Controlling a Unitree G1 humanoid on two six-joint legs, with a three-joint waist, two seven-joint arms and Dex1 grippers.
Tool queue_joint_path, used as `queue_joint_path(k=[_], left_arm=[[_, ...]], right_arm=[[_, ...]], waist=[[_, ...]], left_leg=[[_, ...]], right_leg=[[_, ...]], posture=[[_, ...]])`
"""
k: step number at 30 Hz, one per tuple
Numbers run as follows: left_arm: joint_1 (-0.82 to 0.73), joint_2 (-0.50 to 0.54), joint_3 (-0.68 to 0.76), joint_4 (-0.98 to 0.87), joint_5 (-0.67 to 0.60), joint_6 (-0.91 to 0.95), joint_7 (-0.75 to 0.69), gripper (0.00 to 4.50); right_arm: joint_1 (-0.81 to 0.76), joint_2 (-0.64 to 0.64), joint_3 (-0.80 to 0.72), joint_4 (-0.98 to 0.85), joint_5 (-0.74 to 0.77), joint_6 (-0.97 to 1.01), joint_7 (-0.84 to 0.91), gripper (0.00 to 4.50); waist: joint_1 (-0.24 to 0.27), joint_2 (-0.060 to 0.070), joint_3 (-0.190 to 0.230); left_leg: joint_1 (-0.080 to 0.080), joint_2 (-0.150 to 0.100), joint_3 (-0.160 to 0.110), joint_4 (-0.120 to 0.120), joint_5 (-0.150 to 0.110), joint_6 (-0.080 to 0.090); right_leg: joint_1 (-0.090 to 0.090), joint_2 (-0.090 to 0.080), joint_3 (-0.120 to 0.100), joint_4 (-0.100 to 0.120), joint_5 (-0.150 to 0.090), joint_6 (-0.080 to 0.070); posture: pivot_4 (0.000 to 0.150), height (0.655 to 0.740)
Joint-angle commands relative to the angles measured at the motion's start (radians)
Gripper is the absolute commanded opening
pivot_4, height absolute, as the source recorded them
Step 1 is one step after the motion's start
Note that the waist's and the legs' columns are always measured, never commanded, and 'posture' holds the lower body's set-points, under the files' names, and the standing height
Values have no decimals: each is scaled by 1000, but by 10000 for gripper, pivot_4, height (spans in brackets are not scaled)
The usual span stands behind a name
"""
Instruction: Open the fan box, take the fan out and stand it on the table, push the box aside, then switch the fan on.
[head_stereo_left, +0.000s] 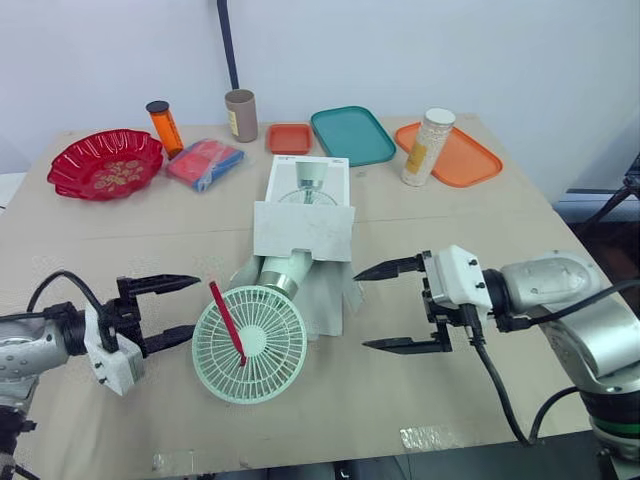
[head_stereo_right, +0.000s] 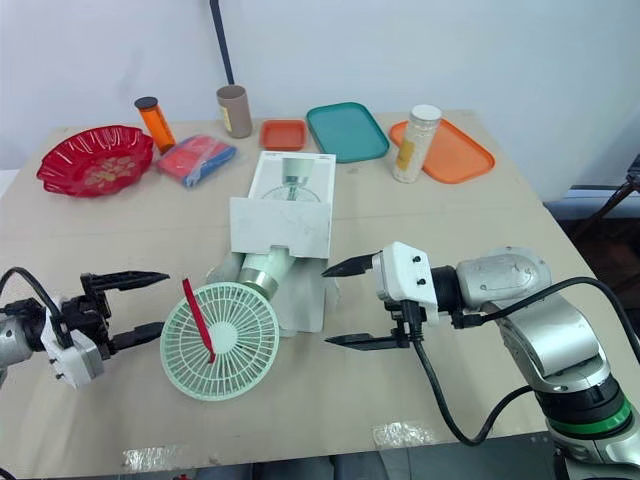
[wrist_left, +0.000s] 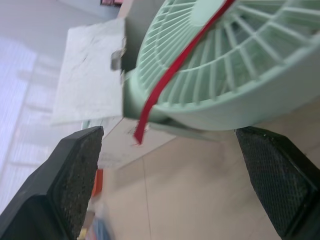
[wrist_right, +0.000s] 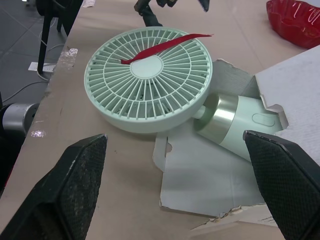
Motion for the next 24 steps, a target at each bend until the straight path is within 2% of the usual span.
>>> queue_joint_path(k=[1,6,13,18,24], left_arm=[[-32,29,-31,70,65,-116,37,45000],[-127,11,-62,198,179,-224,97,45000],[-227,5,-41,264,310,-270,212,45000],[-253,26,-34,262,380,-270,299,45000],[-240,40,-69,170,494,-270,416,45000]], right_arm=[[-5,-5,-3,-17,9,-8,0,44486],[-11,1,6,-22,8,-5,-10,44486],[-2,0,7,-42,14,4,-26,44486],[-2,2,9,-44,14,3,-30,44486],[-9,11,19,-40,9,-4,-30,44486]], waist=[[0,0,0],[0,-1,0],[-1,-1,-1],[0,-2,-1],[0,-2,-1]], left_leg=[[0,0,0,0,0,0],[0,0,0,2,0,0],[0,0,1,4,0,1],[1,0,1,5,0,1],[1,0,1,5,0,1]], right_leg=[[0,0,0,0,0,0],[0,0,0,2,0,0],[0,0,0,3,0,0],[1,0,-1,4,0,0],[1,0,0,4,0,0]], posture=[[1500,7400],[1500,7400],[1500,7400],[1500,7400],[1500,7400]])
